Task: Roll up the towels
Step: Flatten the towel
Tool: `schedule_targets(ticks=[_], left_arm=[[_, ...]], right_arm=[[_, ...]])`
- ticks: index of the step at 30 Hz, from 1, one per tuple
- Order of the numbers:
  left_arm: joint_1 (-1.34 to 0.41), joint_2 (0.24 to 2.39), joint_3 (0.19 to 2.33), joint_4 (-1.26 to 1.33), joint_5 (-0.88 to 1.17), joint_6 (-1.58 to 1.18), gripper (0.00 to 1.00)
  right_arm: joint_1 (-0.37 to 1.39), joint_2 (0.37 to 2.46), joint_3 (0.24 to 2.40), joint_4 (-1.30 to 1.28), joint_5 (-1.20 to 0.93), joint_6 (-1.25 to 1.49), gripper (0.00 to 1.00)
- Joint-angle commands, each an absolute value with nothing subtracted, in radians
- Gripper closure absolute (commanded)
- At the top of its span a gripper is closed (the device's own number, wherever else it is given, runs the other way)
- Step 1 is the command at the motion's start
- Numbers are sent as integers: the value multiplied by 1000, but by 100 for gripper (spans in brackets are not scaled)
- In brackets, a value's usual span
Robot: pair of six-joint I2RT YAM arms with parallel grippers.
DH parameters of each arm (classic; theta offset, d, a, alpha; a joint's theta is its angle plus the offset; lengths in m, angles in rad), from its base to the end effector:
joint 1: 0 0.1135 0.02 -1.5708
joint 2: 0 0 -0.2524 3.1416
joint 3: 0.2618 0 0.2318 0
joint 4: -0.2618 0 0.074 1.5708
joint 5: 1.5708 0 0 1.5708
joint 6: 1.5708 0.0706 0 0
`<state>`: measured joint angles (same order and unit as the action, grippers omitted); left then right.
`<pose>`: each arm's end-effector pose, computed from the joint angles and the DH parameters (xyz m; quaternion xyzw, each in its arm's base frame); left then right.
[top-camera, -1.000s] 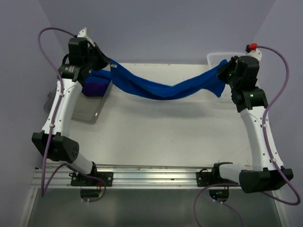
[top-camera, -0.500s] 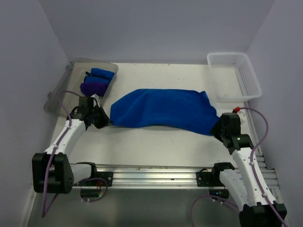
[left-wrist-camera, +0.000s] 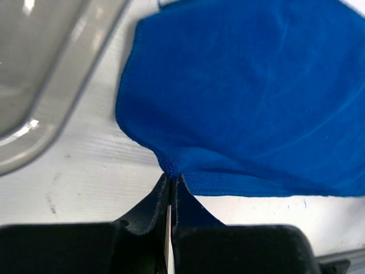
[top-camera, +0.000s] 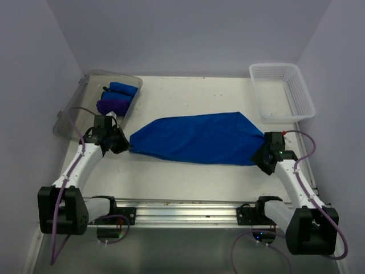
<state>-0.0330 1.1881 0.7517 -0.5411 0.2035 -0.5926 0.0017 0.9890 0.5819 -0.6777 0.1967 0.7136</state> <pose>0.2335 -0.0220 0.1887 -0.2342 0.9226 -0.1819 0.2468 0.1776 -0.0135 0.1642 0.3588 0.8971 -0.0055 0.2577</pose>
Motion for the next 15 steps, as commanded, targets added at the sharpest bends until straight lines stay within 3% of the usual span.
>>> schedule_targets(ticks=[1,9,15], left_arm=[[0,1151,844,-584,103,-563,100],[52,1146,885,-568,83,-609,100],[66,1160,887,-563,86,-604,100]], right_arm=[[-58,1060,632,-583,177,687,43],[-136,1149,565,-480,104,678,44],[-155,1250,563,-396,69,670,51]])
